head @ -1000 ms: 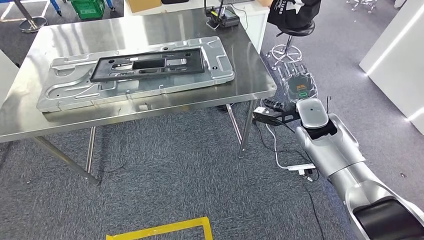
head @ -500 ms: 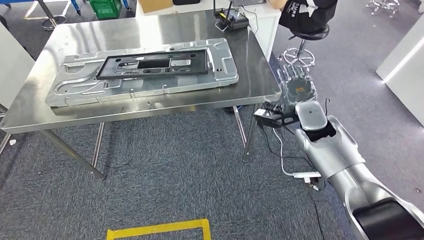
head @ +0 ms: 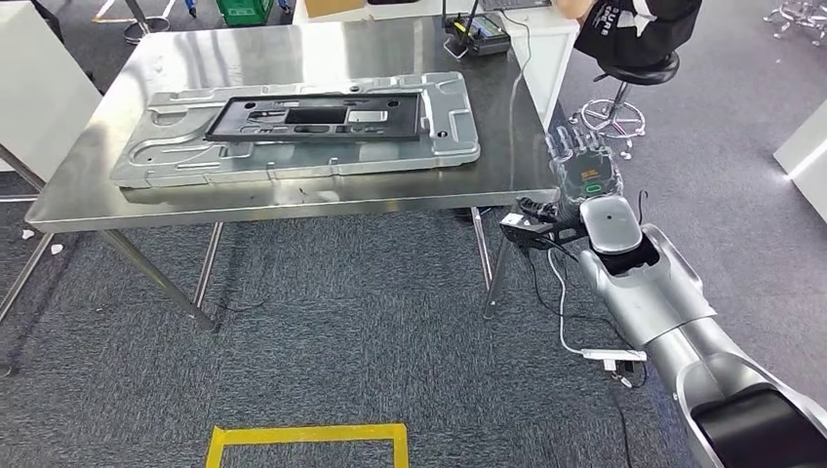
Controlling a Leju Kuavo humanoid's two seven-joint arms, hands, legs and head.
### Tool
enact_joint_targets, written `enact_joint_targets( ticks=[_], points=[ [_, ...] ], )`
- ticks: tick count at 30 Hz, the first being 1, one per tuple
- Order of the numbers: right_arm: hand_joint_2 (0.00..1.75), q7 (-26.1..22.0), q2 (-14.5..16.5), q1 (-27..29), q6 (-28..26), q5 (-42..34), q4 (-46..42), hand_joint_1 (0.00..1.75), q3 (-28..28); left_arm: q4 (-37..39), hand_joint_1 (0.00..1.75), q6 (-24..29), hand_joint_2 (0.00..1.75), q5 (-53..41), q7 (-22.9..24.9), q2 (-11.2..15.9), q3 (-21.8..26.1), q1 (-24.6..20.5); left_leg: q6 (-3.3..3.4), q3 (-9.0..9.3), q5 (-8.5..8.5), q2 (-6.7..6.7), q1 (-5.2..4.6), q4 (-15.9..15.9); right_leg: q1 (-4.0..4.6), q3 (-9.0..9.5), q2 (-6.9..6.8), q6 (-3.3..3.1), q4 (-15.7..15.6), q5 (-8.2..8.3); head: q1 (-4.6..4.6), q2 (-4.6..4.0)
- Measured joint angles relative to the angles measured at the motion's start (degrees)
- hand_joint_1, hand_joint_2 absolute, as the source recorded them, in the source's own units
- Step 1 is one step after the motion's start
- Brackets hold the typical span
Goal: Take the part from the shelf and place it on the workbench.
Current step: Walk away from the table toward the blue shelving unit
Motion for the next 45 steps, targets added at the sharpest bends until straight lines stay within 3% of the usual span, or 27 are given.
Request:
enact_joint_targets(
  ticks=[1, 3, 5, 7, 8, 9, 10, 12, 14, 16, 18, 19, 21, 23, 25, 27, 29, 31, 33, 35, 36, 38, 40, 41, 42, 44, 45],
  points=[
    [0.00, -0.01, -0.01, 0.01, 0.01, 0.00, 0.01, 0.00, 0.00, 0.00, 0.00, 0.00, 0.00, -0.02, -0.02, 0.06, 0.01, -0.09, 0.22, 0.42, -0.13, 0.37, -0.33, -1.11, 0.05, 0.01, -0.46, 0.14, -0.18, 0.07, -0.02, 0.00],
    [0.00, -0.02, 0.05, -0.02, -0.01, 0.00, -0.01, 0.00, 0.00, 0.00, 0.00, 0.00, 0.00, -0.08, -0.04, 0.08, 0.02, -0.11, 0.31, 0.83, 0.20, -0.52, -0.26, -2.33, 0.10, 0.10, -1.16, 0.55, -0.37, 0.09, -0.04, 0.00],
    [0.00, -0.02, 0.09, -0.16, -0.03, 0.00, -0.01, 0.00, 0.01, 0.00, 0.00, -0.01, 0.00, -0.10, -0.04, 0.06, 0.04, 0.00, 0.40, 1.41, 0.94, -1.53, 0.16, -3.53, -0.04, -0.33, 0.41, 0.97, 1.11, -1.06, -0.03, -0.01],
    [0.00, -0.01, -0.10, -0.21, -0.02, 0.00, 0.08, 0.00, 0.02, 0.00, 0.00, -0.06, 0.00, -0.11, -0.06, 0.02, 0.07, -0.05, 0.57, 1.60, 1.36, -2.59, 0.37, -4.01, -0.20, -2.81, 2.78, 1.32, 6.55, -4.01, -0.01, -0.01],
    [0.00, -0.02, -0.21, -0.14, -0.01, 0.00, 0.19, 0.00, 0.03, 0.00, 0.00, -0.09, 0.00, -0.13, -0.08, 0.00, 0.07, -0.08, 0.66, 1.51, 1.40, -3.24, 0.37, -3.92, -0.22, -4.62, 3.26, 1.47, 10.14, -5.50, -0.01, -0.02],
    [0.00, -0.01, -0.32, -0.02, 0.01, 0.00, 0.32, 0.00, 0.04, 0.00, 0.00, -0.12, 0.00, -0.16, -0.10, -0.02, 0.07, -0.09, 0.68, 1.43, 1.39, -3.97, 0.37, -3.76, -0.24, -6.10, 3.45, 1.62, 12.91, -6.24, -0.01, -0.01],
    [0.00, -0.02, -0.37, 0.08, 0.01, 0.01, 0.45, 0.00, 0.05, 0.00, 0.00, -0.12, 0.00, -0.21, -0.13, -0.04, 0.07, -0.07, 0.66, 1.36, 1.33, -4.77, 0.37, -3.53, -0.27, -6.77, 3.53, 1.74, 13.85, -5.83, -0.01, -0.01],
    [0.00, -0.02, -0.39, 0.12, -0.01, 0.02, 0.59, 0.00, 0.07, 0.00, 0.00, -0.10, 0.00, -0.29, -0.15, -0.07, 0.08, -0.01, 0.52, 1.27, 1.08, -6.21, 0.40, -2.89, -0.38, -5.11, 3.91, 1.83, 9.56, -2.19, -0.01, 0.00],
    [0.00, -0.03, -0.42, 0.04, -0.02, 0.03, 0.63, 0.00, 0.08, 0.00, 0.00, -0.07, 0.00, -0.30, -0.18, -0.09, 0.09, 0.00, 0.19, 0.93, 0.72, -7.44, 0.45, -2.09, -0.61, -2.15, 5.93, 1.57, 2.87, 0.62, -0.03, 0.00],
    [0.00, -0.04, -0.51, 0.05, -0.02, 0.05, 0.71, 0.00, 0.10, 0.00, 0.00, -0.04, 0.00, -0.30, -0.21, -0.10, 0.11, -0.03, -0.40, 0.21, 0.72, -8.59, 0.68, -1.66, -0.59, -1.06, 7.32, 1.16, 0.10, 0.96, -0.04, -0.01],
    [0.00, -0.04, -0.46, -0.01, -0.04, 0.07, 0.75, 0.00, 0.11, 0.00, 0.00, -0.01, 0.00, -0.31, -0.22, -0.10, 0.14, 0.13, -1.10, -0.29, 0.95, -9.57, 0.82, -1.81, -0.55, -0.89, 6.46, 0.64, -0.52, 1.23, -0.04, -0.01],
    [0.00, -0.05, -0.34, -0.08, -0.05, 0.08, 0.73, 0.00, 0.11, 0.01, 0.00, 0.00, 0.00, -0.32, -0.21, -0.15, 0.15, 0.26, -1.44, -0.44, 0.77, -9.10, 0.74, -1.67, -0.65, -0.61, 5.90, 0.29, -1.01, 1.41, -0.06, 0.00],
    [0.00, -0.06, -0.11, -0.23, -0.05, 0.09, 0.69, 0.00, 0.11, 0.02, 0.00, 0.02, 0.00, -0.33, -0.21, -0.25, 0.16, 0.29, -2.13, -1.89, -1.11, -6.56, 0.74, 1.26, -0.97, 0.00, 4.56, -0.34, -2.05, 1.81, -0.31, 0.00],
    [0.00, -0.05, -0.12, -0.28, -0.03, 0.09, 0.72, 0.00, 0.11, 0.02, 0.00, 0.03, 0.00, -0.36, -0.20, -0.32, 0.17, 0.20, -2.82, -5.19, -4.27, -4.19, 1.37, 7.88, -0.89, 0.21, 3.13, -0.60, -2.36, 1.87, -0.52, 0.00],
    [0.00, -0.10, -0.14, -0.18, -0.02, 0.09, 0.77, 0.00, 0.12, 0.02, 0.00, 0.05, 0.00, -0.38, -0.19, -0.32, 0.18, 0.21, -3.49, -7.79, -5.40, -3.54, 2.21, 12.67, -0.99, 0.22, 1.77, -0.50, -2.36, 1.73, -0.52, -0.01],
    [0.00, -0.21, -0.14, -0.10, -0.01, 0.09, 0.78, 0.00, 0.14, 0.02, 0.00, 0.10, 0.00, -0.39, -0.09, -0.32, 0.19, 0.35, -4.19, -6.39, -2.59, -2.89, 3.00, 9.43, -1.27, 0.34, 0.51, -0.12, -2.30, 1.48, -0.53, -0.01],
    [0.00, -0.28, -0.16, -0.10, -0.01, 0.09, 0.79, 0.00, 0.15, 0.02, 0.00, 0.13, 0.00, -0.39, 0.01, -0.35, 0.20, 0.37, -4.67, -2.62, 0.73, -0.91, 3.23, 1.60, -1.36, 0.61, -0.64, 0.65, -2.13, 1.09, -0.57, -0.01],
    [0.00, -0.34, -0.23, -0.16, -0.01, 0.09, 0.83, 0.00, 0.16, 0.02, 0.00, 0.14, 0.00, -0.37, 0.06, -0.39, 0.22, 0.30, -4.20, -0.81, 1.54, 0.02, 2.84, -2.13, -1.13, 0.94, -1.58, 1.55, -2.05, 0.76, -0.56, -0.01],
    [0.00, -0.43, -0.20, -0.20, 0.00, 0.09, 0.85, 0.00, 0.21, 0.02, 0.00, 0.16, 0.00, -0.33, 0.11, -0.38, 0.26, 0.32, -3.19, -0.75, 1.39, -1.13, 2.45, -2.14, -1.19, 1.48, -2.51, 2.33, -2.27, 0.59, -0.52, -0.01],
    [0.00, -0.48, -0.10, -0.27, 0.00, 0.07, 0.80, 0.00, 0.25, 0.01, 0.00, 0.20, 0.00, -0.29, 0.13, -0.36, 0.30, 0.35, -2.29, -0.40, 1.47, -2.23, 2.44, -2.43, -1.66, 1.66, -1.67, 2.92, -1.59, -0.30, -0.51, 0.00],
    [0.00, -0.50, -0.08, -0.31, 0.00, 0.06, 0.78, 0.00, 0.26, 0.00, 0.00, 0.21, 0.00, -0.28, 0.14, -0.36, 0.30, 0.31, -1.81, -0.21, 1.52, -2.73, 2.48, -2.59, -1.79, 0.94, -0.39, 2.98, 0.19, -1.49, -0.50, 0.00],
    [0.00, -0.53, -0.16, -0.28, 0.07, 0.04, 0.84, 0.00, 0.29, 0.00, 0.00, 0.22, 0.00, -0.25, 0.16, -0.37, 0.32, 0.18, -1.12, -0.06, 1.52, -3.81, 2.34, -2.69, -1.56, -2.62, 2.43, 2.71, 7.34, -4.97, -0.49, 0.00],
    [0.00, -0.54, -0.28, -0.04, 0.18, 0.04, 0.93, 0.00, 0.33, 0.00, 0.00, 0.22, 0.00, -0.21, 0.19, -0.37, 0.34, 0.10, -0.72, 0.00, 1.46, -5.16, 1.91, -2.67, -1.06, -6.62, 3.38, 2.29, 14.16, -6.84, -0.49, 0.00],
    [0.00, -0.54, -0.29, 0.07, 0.22, 0.04, 0.95, 0.00, 0.36, 0.00, 0.00, 0.25, 0.00, -0.20, 0.20, -0.37, 0.34, 0.10, -0.61, 0.09, 1.43, -5.93, 1.65, -2.65, -0.84, -7.37, 3.53, 1.94, 14.71, -6.04, -0.50, 0.00],
    [0.00, -0.55, -0.29, 0.14, 0.25, 0.04, 0.96, 0.00, 0.38, 0.00, 0.00, 0.27, 0.00, -0.19, 0.21, -0.37, 0.35, 0.11, -0.53, 0.23, 1.39, -6.71, 1.41, -2.63, -0.58, -7.04, 3.76, 1.47, 13.05, -4.24, -0.51, 0.00],
    [0.00, -0.55, -0.31, 0.12, 0.26, 0.04, 0.96, 0.00, 0.39, 0.01, 0.00, 0.35, 0.00, -0.19, 0.26, -0.44, 0.37, 0.15, -0.49, 0.45, 1.27, -8.18, 1.13, -2.57, -0.07, -4.13, 5.74, 0.21, 5.43, 0.41, -0.53, 0.00],
    [0.00, -0.55, -0.33, 0.10, 0.26, 0.04, 0.97, 0.00, 0.39, 0.01, 0.00, 0.39, 0.00, -0.18, 0.28, -0.53, 0.37, 0.14, -0.54, 0.39, 1.24, -8.86, 1.11, -2.46, 0.08, -2.78, 7.03, -0.27, 1.96, 1.85, -0.57, 0.00]
  ],
)
